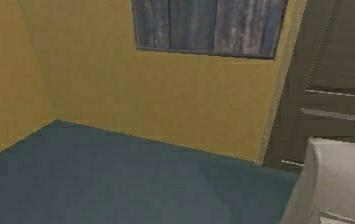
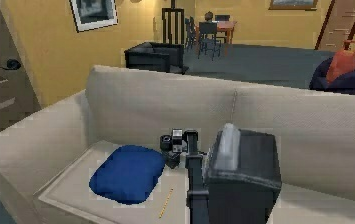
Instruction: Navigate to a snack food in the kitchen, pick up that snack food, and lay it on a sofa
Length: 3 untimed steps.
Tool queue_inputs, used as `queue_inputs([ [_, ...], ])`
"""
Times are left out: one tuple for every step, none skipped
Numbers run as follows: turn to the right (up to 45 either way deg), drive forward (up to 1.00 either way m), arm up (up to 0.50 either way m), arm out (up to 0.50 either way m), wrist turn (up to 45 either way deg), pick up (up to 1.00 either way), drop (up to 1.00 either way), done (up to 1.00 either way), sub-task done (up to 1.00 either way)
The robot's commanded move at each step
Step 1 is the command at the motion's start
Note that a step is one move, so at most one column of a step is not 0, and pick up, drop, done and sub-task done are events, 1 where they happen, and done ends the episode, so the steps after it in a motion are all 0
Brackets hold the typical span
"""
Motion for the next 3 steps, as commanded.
queue_inputs([
  [0.0,0.00,0.10,0.00,0.0,0.00,0.00,0.00,0.00],
  [0.0,0.00,0.00,-0.08,0.0,0.00,0.00,0.00,0.00],
  [0.0,0.00,0.00,0.00,0.0,0.00,0.00,1.00,0.00],
])
